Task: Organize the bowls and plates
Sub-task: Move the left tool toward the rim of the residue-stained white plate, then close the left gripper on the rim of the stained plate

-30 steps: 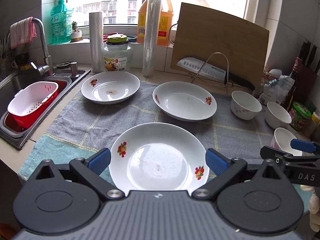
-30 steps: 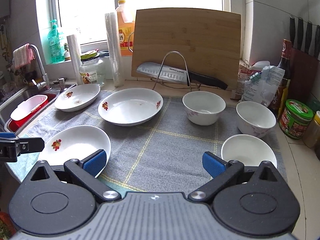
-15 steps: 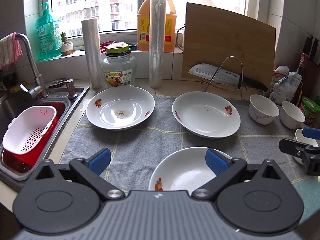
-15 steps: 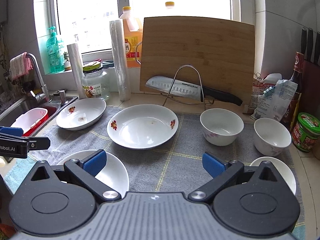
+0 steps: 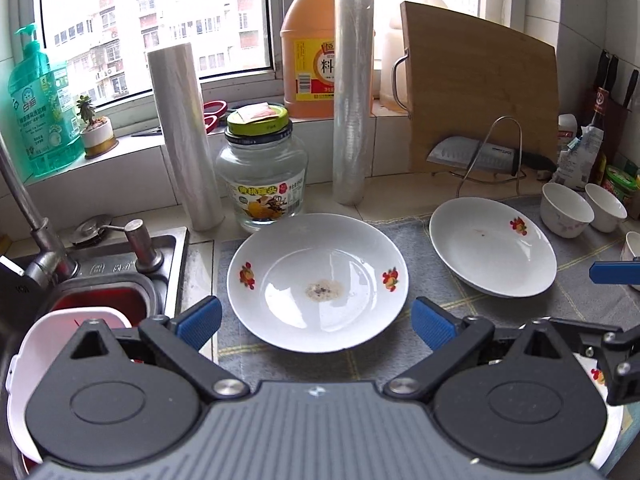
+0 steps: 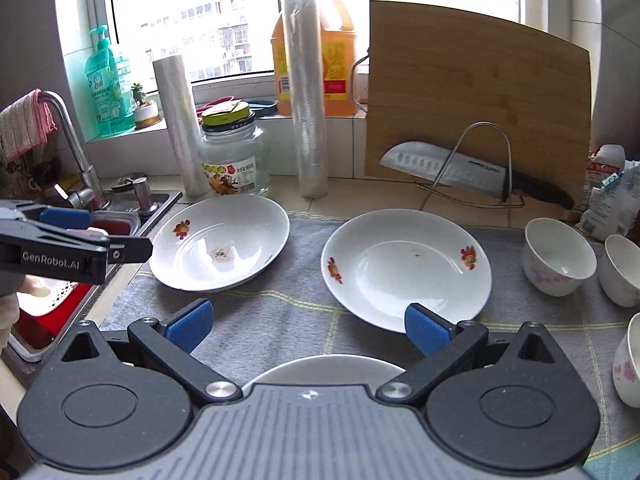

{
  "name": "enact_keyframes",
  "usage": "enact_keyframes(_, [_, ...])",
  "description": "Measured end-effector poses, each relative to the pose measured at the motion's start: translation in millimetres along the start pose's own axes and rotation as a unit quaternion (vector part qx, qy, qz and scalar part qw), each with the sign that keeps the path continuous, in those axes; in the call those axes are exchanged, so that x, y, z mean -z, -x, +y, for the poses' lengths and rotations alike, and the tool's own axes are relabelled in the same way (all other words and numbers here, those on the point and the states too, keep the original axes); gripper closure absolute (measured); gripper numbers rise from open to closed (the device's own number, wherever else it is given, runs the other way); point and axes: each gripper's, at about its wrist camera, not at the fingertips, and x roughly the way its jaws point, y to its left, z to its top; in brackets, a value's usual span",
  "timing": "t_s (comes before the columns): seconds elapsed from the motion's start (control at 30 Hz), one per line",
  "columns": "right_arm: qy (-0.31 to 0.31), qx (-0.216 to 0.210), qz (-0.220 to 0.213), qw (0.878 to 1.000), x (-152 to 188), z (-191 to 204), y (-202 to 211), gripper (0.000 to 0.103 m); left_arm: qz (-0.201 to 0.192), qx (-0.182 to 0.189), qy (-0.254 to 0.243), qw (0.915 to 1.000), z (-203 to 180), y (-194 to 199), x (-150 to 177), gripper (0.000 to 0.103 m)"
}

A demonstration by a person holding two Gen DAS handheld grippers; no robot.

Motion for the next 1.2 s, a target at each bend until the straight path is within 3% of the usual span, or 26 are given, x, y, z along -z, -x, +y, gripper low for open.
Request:
enact_keyframes(0.2, [0.056, 0.003, -0.004, 0.998, -14.7, 38.3, -18.2, 0.0, 0.014, 0.021, -0.023, 0.9994, 31.9, -28.5, -21.1, 0.003])
enact_keyframes(0.67, [0.157, -0.084, 0.053, 0.983, -32.8, 61.4, -89.6, 0.0, 0.095, 0.066, -0.038, 0.9925, 60.9, -110.3, -45.9, 0.003])
enact_keyframes(1.03, [0.195, -0.117, 0.108, 0.968, -32.8, 58.0, -141.9, 0.0, 0.142, 0.092, -0.024, 0.9854, 68.9, -164.2, -53.1, 0.012])
enact_keyframes(1.2, [0.218, -0.128, 0.12, 0.96, -32.7, 60.0, -158.4, 0.0, 0.157, 0.099, -0.017, 0.9825, 73.3, -178.9, -55.9, 0.023])
